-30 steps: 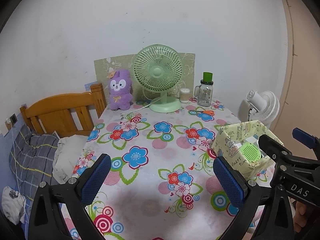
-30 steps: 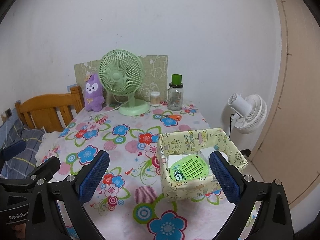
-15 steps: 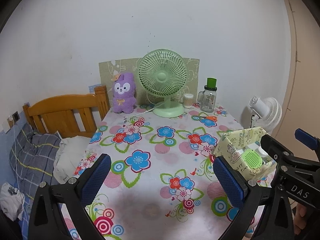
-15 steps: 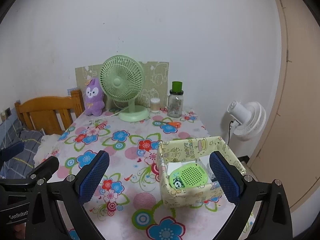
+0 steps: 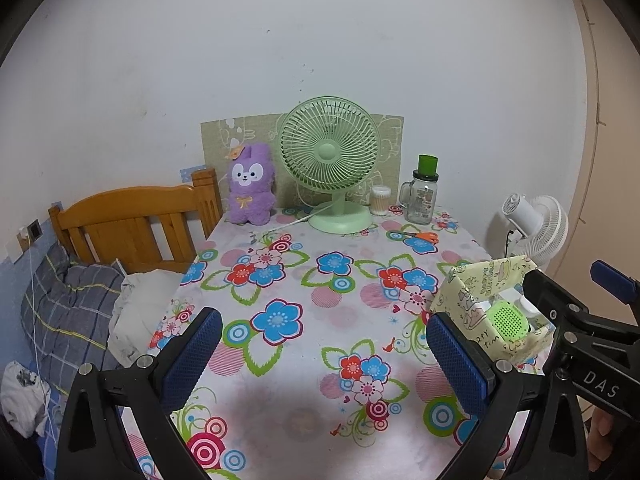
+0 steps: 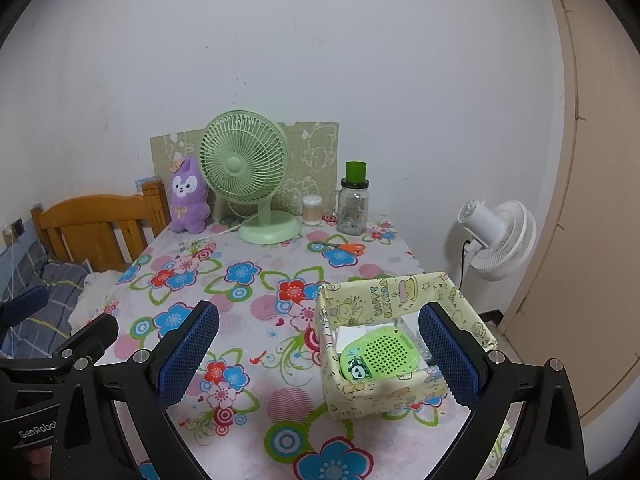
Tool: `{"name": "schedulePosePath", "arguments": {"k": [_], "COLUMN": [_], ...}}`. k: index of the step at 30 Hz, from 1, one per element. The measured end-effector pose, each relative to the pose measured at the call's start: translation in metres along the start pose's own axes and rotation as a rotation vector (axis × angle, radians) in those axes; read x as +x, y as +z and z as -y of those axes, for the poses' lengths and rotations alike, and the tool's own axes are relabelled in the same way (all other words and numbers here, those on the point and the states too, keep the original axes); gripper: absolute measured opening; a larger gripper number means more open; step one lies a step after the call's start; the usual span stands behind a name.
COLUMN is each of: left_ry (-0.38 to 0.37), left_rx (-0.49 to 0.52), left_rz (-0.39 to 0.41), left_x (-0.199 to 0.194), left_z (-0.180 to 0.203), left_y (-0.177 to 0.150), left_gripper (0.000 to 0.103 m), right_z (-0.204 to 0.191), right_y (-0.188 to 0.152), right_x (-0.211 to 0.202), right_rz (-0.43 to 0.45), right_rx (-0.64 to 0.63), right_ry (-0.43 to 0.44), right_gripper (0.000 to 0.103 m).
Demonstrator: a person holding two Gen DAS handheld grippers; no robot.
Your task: Organize rigid objects
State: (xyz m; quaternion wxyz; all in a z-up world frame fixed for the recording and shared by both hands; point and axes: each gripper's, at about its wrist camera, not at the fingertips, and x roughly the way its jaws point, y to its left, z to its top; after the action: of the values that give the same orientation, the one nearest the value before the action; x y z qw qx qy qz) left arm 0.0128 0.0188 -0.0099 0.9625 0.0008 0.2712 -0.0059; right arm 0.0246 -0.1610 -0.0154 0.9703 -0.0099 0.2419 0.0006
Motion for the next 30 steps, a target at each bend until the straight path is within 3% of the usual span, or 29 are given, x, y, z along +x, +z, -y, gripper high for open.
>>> {"name": "schedulePosePath", "arguments": {"k": [30], "left_ry": [-0.013], "left_rx": [0.001], "left_rz": [0.002], "left_x": [0.0060], "left_z": [0.0024], "left_y": [0.0012], "left_gripper": [0.103], "right_z": [0.0034], "right_y": [-0.0031], "right_x": [0.0023], "right_rz": [0.015], "right_rx": [0.029], "right_ry": [0.009], "right_gripper": [0.101]}}
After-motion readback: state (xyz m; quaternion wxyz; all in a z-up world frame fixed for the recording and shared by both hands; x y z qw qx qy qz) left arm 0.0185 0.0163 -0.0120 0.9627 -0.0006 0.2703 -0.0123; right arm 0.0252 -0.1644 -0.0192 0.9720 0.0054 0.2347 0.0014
